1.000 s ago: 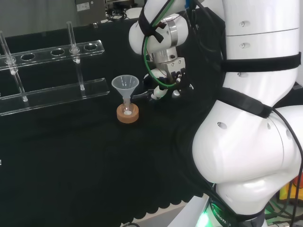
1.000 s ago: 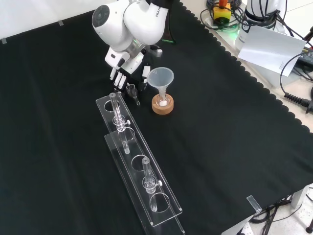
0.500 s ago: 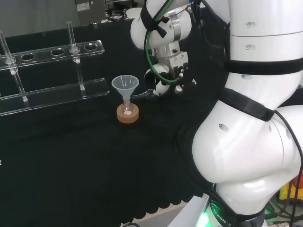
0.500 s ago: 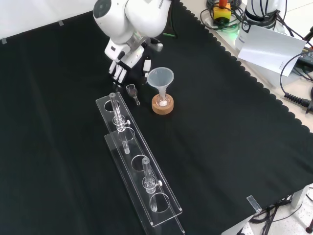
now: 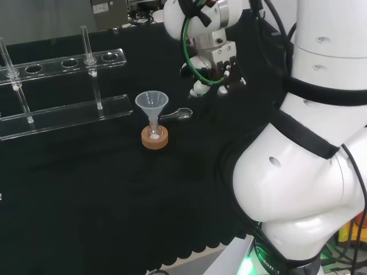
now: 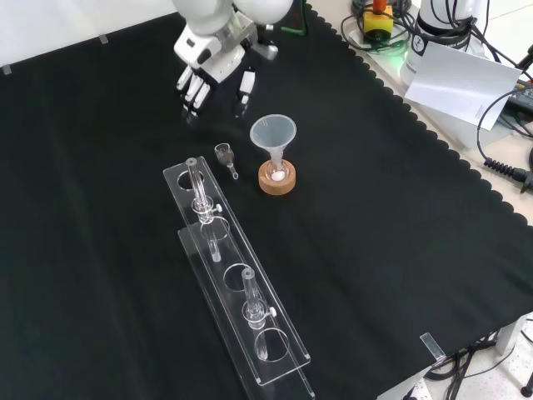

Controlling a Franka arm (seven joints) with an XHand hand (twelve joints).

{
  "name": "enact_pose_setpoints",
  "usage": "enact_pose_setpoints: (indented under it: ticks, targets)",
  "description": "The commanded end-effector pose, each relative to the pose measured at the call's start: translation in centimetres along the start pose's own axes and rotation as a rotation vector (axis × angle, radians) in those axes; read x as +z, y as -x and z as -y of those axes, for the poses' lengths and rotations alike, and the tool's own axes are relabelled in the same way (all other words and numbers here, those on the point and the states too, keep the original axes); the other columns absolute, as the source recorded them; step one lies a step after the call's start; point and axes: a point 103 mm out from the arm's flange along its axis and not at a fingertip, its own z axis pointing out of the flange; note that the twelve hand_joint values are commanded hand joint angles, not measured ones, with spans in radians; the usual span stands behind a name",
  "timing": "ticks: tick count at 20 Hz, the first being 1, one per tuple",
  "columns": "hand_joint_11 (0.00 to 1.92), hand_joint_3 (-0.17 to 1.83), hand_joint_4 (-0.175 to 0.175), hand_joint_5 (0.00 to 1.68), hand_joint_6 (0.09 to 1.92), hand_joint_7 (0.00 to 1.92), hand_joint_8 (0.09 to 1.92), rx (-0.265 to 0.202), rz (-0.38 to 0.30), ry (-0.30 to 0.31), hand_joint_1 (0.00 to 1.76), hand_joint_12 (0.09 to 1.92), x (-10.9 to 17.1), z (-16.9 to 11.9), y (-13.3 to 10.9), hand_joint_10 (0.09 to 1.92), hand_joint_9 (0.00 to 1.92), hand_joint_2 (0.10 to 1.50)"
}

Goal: Put the weighing funnel back on the table.

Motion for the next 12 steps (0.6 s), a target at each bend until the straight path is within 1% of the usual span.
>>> enact_pose_setpoints:
  ticks: [1, 4, 8, 12]
  targets:
    - [0.25, -0.17, -0.054, 0.23, 0.09, 0.16, 0.67, 0.040, 0.027, 0.032, 0.82, 1.33, -3.0, 4.1, 0.1, 0.09, 0.66, 0.98]
    - [0.25, -0.17, -0.053, 0.24, 0.09, 0.16, 0.66, 0.045, 0.027, 0.042, 0.81, 1.33, -4.0, 5.1, -0.2, 0.09, 0.66, 0.98]
    - [0.24, -0.17, -0.053, 0.24, 0.09, 0.17, 0.67, 0.046, 0.023, 0.053, 0.74, 1.34, -4.9, 6.1, -0.5, 0.09, 0.66, 1.01]
    - [0.24, -0.17, -0.053, 0.25, 0.09, 0.18, 0.67, 0.045, 0.038, 0.063, 0.71, 1.34, -6.0, 6.8, -1.2, 0.09, 0.66, 1.03]
